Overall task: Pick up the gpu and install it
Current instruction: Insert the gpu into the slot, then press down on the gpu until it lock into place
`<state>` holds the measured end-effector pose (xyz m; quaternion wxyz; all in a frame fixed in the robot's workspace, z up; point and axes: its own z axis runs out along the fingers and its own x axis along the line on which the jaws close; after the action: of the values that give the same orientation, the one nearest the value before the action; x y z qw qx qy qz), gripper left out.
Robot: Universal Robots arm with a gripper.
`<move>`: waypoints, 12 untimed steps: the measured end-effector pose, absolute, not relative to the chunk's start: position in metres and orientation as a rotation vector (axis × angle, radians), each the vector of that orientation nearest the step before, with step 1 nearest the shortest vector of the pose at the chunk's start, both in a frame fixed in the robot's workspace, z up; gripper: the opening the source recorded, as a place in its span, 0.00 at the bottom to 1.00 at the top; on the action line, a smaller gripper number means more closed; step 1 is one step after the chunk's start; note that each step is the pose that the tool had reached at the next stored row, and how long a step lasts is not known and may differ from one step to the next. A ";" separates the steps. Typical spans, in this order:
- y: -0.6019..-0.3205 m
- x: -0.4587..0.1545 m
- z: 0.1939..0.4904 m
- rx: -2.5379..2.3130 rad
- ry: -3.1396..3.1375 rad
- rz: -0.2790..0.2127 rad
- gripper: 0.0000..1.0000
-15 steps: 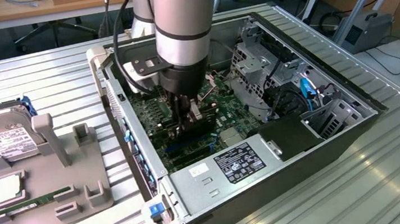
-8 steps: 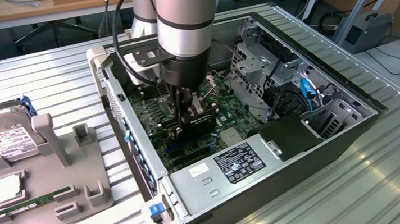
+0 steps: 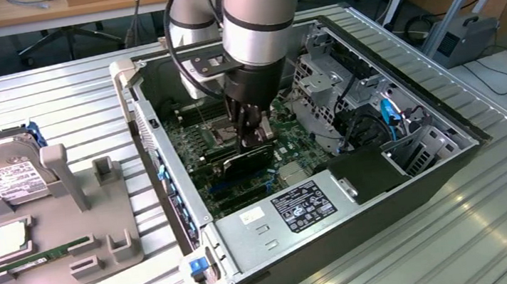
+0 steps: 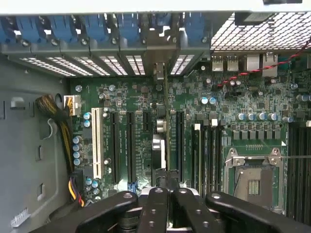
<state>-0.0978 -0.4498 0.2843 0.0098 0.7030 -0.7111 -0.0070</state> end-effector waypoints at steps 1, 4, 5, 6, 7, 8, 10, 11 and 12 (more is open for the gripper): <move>-0.450 -0.097 0.284 2.194 -2.220 -0.022 0.11; -0.450 -0.097 0.284 2.194 -2.220 -0.022 0.11; -0.450 -0.097 0.284 2.194 -2.220 -0.022 0.11; -0.450 -0.097 0.284 2.194 -2.220 -0.022 0.11; -0.450 -0.097 0.284 2.194 -2.220 -0.022 0.11; -0.450 -0.097 0.284 2.194 -2.220 -0.022 0.11; -0.450 -0.098 0.284 2.194 -2.220 -0.022 0.11; -0.450 -0.100 0.284 2.194 -2.220 -0.022 0.11; -0.450 -0.103 0.284 2.194 -2.219 -0.022 0.11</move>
<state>-0.1031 -0.4498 0.2842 0.0102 0.7030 -0.7111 -0.0069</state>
